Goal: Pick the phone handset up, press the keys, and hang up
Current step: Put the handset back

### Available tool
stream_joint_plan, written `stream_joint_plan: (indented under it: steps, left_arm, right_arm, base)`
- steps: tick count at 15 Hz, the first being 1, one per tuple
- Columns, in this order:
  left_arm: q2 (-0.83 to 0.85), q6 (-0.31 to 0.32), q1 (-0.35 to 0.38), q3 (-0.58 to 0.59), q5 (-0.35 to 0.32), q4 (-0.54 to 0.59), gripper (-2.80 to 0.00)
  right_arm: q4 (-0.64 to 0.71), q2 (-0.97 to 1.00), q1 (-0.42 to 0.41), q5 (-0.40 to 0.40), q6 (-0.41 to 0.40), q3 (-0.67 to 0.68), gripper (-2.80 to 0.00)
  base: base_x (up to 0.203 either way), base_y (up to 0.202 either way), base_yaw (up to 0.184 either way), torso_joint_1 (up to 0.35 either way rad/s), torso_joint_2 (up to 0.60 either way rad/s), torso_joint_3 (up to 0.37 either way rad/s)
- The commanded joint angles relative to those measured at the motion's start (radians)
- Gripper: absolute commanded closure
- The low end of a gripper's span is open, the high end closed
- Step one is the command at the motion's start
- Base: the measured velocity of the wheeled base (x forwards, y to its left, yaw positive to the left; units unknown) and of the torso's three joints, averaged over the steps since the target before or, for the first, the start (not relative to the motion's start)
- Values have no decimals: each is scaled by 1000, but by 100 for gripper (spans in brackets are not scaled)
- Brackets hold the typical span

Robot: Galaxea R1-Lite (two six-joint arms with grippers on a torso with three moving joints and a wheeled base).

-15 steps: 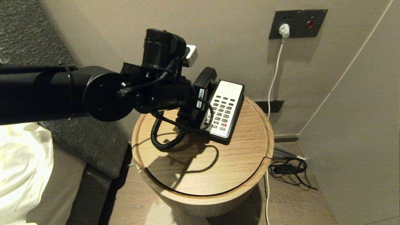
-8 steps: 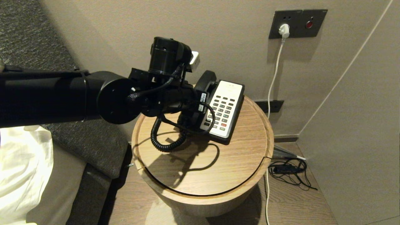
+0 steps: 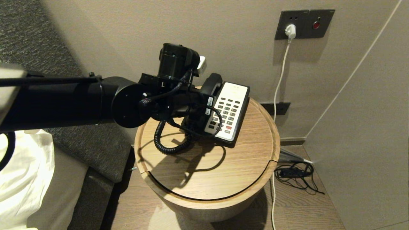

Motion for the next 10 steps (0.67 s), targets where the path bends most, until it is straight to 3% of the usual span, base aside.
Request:
stream_joint_plan:
  steps: [1, 10]
  left_arm:
    - [4, -1, 0, -5, 2, 0, 0]
    - [12, -5, -2, 2, 2, -2, 0]
  right_arm:
    - [1, 5, 0, 2, 4, 4, 0]
    - [-2, 3, 1, 4, 3, 28, 0]
  base:
    - [0, 0, 0, 0, 0, 0]
    - [0, 0, 0, 0, 0, 0]
